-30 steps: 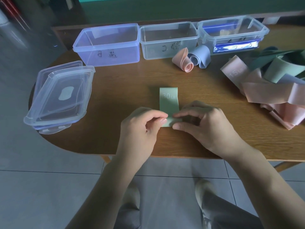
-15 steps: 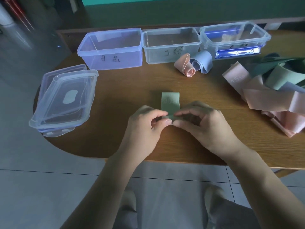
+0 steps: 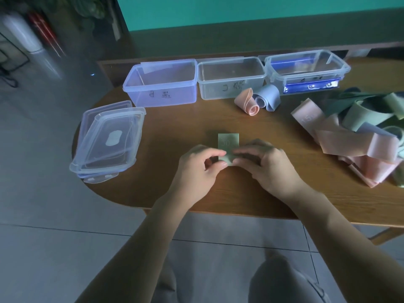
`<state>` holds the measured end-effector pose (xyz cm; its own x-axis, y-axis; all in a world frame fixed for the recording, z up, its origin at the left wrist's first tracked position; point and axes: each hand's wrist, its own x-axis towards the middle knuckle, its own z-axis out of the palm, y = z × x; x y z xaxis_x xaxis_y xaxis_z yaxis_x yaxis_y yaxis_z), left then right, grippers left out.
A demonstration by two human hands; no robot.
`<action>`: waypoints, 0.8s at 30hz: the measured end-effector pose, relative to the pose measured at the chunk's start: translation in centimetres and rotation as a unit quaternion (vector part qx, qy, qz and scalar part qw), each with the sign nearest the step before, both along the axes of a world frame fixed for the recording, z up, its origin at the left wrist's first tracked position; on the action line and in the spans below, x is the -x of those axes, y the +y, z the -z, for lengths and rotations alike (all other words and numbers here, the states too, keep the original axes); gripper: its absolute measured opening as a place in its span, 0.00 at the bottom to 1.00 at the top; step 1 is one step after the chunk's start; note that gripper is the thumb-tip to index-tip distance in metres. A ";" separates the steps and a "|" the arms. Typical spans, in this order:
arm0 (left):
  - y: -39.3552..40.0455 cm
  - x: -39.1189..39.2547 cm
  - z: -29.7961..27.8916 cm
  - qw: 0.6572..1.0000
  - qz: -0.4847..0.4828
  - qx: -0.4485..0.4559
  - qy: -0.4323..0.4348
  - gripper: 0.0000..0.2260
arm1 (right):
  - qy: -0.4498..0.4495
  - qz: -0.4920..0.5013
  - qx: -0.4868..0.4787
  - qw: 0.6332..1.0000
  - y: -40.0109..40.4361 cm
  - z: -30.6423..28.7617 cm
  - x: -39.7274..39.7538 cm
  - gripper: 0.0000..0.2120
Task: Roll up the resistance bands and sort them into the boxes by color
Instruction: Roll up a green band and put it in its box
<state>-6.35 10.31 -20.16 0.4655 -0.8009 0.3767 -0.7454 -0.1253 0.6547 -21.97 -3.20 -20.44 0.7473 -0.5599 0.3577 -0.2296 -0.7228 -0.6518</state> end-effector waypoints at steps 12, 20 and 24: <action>-1.2 -0.2 0.9 0.997 -0.041 0.036 -0.061 0.10 | 0.006 0.007 -0.084 0.996 -0.9 -0.4 -0.5 0.15; -0.9 -0.1 0.9 0.999 -0.013 0.025 -0.028 0.15 | 0.021 0.036 -0.148 0.988 -0.4 -0.9 -0.5 0.16; -1.1 0.1 0.5 1.000 -0.024 0.016 -0.005 0.14 | 0.029 0.048 -0.145 0.988 0.1 -1.2 -0.6 0.17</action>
<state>-6.46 9.17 -20.66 0.4990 -0.7651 0.4070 -0.7461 -0.1403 0.6509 -21.39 -3.07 -19.28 0.7005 -0.7019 0.1292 -0.3314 -0.4802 -0.8121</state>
